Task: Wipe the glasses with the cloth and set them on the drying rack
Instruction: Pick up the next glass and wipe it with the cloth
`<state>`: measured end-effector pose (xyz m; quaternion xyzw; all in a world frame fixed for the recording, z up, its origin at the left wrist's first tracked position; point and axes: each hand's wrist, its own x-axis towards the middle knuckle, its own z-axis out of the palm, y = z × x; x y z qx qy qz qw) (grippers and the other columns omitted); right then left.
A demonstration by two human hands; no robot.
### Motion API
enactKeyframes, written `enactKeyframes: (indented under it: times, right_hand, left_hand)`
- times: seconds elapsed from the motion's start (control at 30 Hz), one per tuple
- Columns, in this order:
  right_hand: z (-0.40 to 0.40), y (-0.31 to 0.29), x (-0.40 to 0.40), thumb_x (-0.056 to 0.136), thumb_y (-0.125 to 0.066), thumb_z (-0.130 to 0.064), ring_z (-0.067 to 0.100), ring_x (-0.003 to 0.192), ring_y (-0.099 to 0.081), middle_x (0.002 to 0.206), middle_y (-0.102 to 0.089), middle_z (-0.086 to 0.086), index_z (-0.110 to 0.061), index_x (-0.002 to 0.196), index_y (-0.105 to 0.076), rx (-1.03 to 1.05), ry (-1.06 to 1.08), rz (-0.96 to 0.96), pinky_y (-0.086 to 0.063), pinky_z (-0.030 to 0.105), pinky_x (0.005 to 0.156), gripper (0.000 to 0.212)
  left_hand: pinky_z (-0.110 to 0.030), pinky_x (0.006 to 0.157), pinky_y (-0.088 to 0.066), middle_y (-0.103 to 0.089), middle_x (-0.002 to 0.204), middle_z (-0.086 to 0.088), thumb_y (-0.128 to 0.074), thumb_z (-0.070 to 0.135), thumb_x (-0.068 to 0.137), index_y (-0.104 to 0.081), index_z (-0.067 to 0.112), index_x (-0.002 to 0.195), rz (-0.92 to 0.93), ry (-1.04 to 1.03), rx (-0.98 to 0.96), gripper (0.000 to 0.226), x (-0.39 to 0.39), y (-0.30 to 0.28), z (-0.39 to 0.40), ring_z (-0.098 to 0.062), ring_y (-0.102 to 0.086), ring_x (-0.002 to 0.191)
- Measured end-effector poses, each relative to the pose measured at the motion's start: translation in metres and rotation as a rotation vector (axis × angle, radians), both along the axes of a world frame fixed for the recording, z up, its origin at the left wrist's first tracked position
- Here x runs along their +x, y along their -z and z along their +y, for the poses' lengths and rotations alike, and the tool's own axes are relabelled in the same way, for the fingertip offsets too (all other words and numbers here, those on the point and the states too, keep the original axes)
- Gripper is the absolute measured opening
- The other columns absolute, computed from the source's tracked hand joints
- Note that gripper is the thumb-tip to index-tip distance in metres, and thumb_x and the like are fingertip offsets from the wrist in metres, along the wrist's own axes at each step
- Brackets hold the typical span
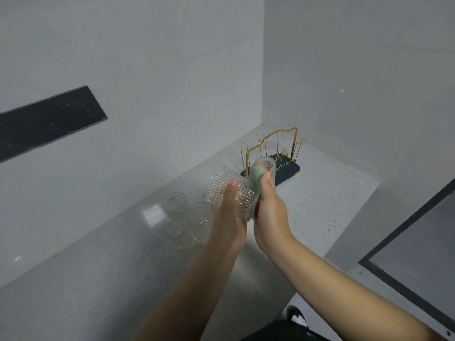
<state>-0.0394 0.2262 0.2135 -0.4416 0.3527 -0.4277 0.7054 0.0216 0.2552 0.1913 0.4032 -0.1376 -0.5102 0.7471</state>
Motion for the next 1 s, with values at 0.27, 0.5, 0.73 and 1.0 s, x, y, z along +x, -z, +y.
enactKeyframes:
  times: [0.27,0.5,0.73,1.0]
  right_hand:
    - [-0.023,-0.009,-0.015,0.100,-0.034,-0.032,0.018,0.123,-0.051,0.132,-0.056,0.003,-0.026,0.126,-0.058,0.010,-0.036,0.240,-0.041,0.042,0.106,0.036]
    - [-0.033,-0.012,-0.016,0.098,-0.036,-0.035,0.011,0.117,-0.055,0.121,-0.065,-0.003,-0.027,0.110,-0.068,-0.156,-0.085,0.209,-0.036,0.037,0.109,0.035]
    - [-0.029,-0.010,-0.022,0.099,-0.041,-0.027,0.008,0.058,-0.041,0.060,-0.041,-0.005,-0.011,0.063,-0.045,-0.409,-0.073,0.219,-0.033,0.027,0.062,0.039]
    - [-0.034,-0.012,-0.021,0.091,-0.042,-0.025,0.005,0.043,-0.026,0.044,-0.026,-0.007,-0.019,0.047,-0.027,-0.611,0.064,0.315,-0.023,0.021,0.047,0.047]
  left_hand:
    - [-0.043,0.091,-0.054,-0.064,0.129,-0.016,-0.060,0.023,0.091,-0.056,0.008,0.134,-0.273,0.132,-0.024,0.046,0.007,-0.002,0.010,-0.030,-0.060,0.121]
    - [-0.040,0.092,-0.054,-0.062,0.131,-0.018,-0.062,0.024,0.092,-0.055,0.007,0.134,-0.387,0.314,0.057,0.046,0.007,-0.005,0.020,-0.025,-0.063,0.117]
    - [-0.035,0.079,-0.057,-0.071,0.105,-0.006,-0.055,0.042,0.090,-0.060,0.014,0.121,-0.281,0.586,0.096,0.042,0.027,-0.022,0.018,-0.019,-0.070,0.094]
    - [-0.039,0.083,-0.055,-0.066,0.107,-0.014,-0.063,0.054,0.085,-0.061,0.010,0.123,-0.051,0.628,-0.011,0.058,0.023,-0.008,0.024,-0.027,-0.066,0.093]
